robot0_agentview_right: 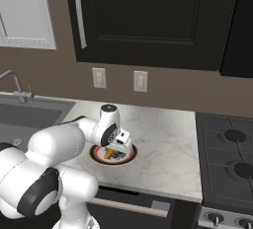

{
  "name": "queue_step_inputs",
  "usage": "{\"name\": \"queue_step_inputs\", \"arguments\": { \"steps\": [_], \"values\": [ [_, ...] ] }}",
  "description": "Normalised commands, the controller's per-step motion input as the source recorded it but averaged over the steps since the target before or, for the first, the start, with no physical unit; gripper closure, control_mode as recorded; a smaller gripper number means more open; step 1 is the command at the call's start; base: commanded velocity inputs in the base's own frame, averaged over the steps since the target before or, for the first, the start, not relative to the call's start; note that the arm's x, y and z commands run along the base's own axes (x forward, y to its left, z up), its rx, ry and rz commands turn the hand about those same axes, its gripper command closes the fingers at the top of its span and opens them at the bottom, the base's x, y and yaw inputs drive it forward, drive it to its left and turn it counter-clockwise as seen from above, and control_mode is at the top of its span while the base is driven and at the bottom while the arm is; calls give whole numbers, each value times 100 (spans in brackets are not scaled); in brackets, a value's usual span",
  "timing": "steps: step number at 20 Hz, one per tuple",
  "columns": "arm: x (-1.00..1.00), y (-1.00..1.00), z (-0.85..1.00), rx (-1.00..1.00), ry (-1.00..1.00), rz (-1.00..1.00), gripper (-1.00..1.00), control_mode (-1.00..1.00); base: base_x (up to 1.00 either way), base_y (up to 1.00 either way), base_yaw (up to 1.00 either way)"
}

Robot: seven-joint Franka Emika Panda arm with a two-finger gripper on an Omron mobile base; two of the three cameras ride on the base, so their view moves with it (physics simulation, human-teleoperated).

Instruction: Pick carrot from the fridge and place it on the plate on the counter.

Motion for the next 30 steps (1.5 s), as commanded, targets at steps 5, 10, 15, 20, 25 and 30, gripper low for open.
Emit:
{"name": "queue_step_inputs", "arguments": {
  "steps": [5,10,15,20,25,30],
  "values": [
    [0,0,0,0,0,0,-100,-100,0,0,0],
    [0,0,0,0,0,0,-100,-100,0,0,0],
    [-2,0,0,0,0,0,-100,-100,0,0,0],
    [-15,0,34,0,-5,0,-100,-100,0,0,0],
    [-42,2,71,0,-20,0,-100,-100,0,0,0],
    [-66,4,75,0,-28,0,-100,-100,0,0,0]
  ]
}}
